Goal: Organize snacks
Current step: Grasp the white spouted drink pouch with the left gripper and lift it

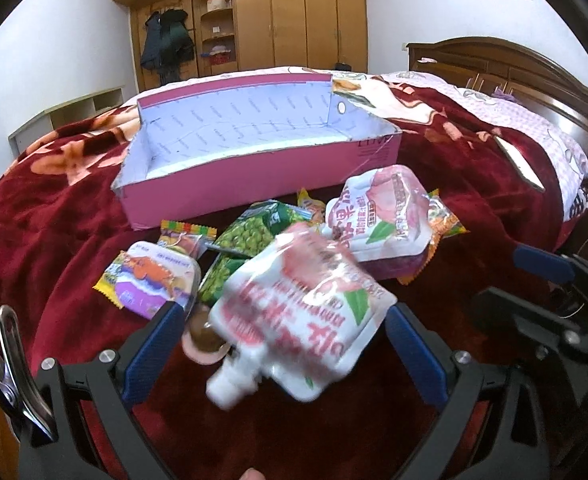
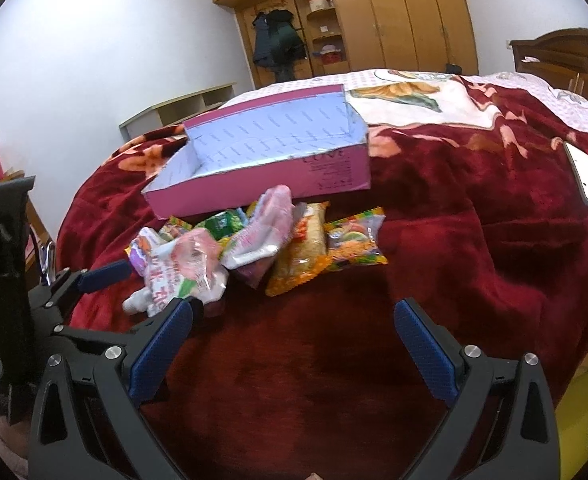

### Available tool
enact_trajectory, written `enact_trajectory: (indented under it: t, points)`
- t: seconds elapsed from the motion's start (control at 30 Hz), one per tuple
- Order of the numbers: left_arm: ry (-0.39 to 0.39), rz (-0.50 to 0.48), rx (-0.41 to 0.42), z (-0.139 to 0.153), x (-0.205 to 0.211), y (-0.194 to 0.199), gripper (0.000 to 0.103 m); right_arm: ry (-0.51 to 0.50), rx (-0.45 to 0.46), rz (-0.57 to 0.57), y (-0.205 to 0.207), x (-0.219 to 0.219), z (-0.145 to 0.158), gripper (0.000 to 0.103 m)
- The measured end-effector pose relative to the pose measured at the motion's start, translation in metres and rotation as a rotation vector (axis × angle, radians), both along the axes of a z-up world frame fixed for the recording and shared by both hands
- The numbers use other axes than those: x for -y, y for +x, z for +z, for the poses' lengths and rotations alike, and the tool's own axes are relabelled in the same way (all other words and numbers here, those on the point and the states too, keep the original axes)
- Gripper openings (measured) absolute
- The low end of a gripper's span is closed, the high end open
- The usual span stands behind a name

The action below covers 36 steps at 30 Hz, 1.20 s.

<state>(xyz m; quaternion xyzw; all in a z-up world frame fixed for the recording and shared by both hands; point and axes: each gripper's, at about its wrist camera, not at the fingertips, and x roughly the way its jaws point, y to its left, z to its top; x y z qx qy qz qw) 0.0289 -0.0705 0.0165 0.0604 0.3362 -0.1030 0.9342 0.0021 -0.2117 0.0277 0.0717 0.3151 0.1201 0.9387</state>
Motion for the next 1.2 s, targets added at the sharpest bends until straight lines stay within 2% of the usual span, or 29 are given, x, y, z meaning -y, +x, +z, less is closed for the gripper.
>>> enact_trajectory:
  t: [0.1, 0.27, 0.5, 0.73, 0.97, 1.07, 1.2]
  points:
    - [-0.003, 0.008, -0.005, -0.003, 0.003, 0.007, 0.103, 0.011, -0.001, -0.001, 0.001, 0.004, -0.001, 0.103]
    - [0.061, 0.043, -0.005, -0.013, 0.007, 0.012, 0.102, 0.034, -0.007, 0.006, 0.004, 0.008, -0.003, 0.103]
    - [0.037, 0.086, 0.028, -0.005, -0.01, 0.002, 0.083, 0.052, -0.036, 0.012, 0.008, 0.008, -0.012, 0.103]
    - [0.008, 0.111, 0.016, -0.002, -0.028, -0.002, 0.082, 0.032, -0.041, 0.027, 0.006, -0.003, -0.011, 0.103]
    - [-0.014, 0.171, 0.042, 0.004, -0.05, -0.008, 0.082, 0.012, -0.05, 0.053, 0.009, -0.016, -0.008, 0.103]
    - [-0.024, 0.205, 0.034, 0.002, -0.058, -0.007, 0.082, 0.007, -0.047, 0.054, 0.014, -0.022, -0.004, 0.089]
    - [-0.039, 0.237, 0.016, -0.005, -0.068, -0.004, 0.083, -0.007, -0.026, 0.047, 0.022, -0.031, 0.003, 0.084]
